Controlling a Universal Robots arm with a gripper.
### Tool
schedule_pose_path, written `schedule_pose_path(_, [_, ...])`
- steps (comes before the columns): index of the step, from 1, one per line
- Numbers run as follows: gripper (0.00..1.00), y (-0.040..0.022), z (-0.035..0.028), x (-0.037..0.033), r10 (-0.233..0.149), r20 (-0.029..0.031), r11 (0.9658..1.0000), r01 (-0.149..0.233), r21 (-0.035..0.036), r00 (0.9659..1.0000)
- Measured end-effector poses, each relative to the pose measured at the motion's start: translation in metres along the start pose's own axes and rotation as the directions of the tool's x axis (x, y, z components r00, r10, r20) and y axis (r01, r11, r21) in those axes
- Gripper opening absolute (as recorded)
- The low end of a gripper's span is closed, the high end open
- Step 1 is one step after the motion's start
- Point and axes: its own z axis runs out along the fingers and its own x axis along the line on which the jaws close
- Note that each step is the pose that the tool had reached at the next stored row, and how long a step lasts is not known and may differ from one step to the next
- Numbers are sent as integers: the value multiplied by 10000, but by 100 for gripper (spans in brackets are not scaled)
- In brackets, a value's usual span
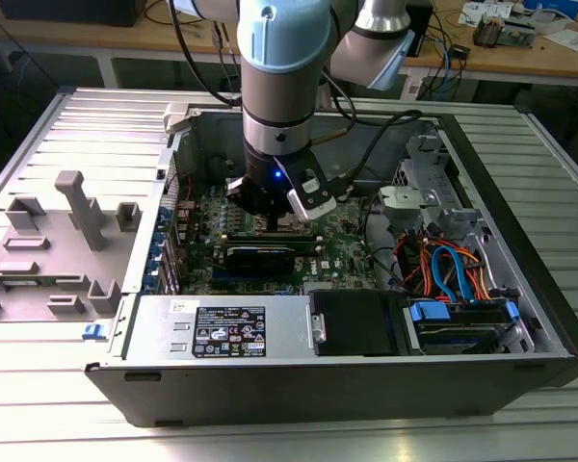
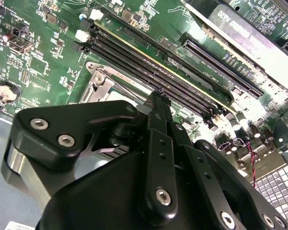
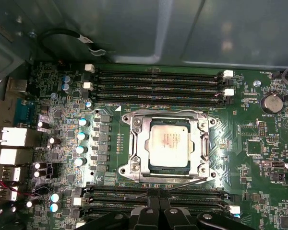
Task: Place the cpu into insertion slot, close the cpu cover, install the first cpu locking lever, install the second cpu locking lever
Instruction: 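Install the second cpu locking lever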
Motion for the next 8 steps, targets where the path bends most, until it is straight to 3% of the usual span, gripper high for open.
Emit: schedule_pose_path(8, [11,-9,45,26,4,-13,10000,-4,-63,10000])
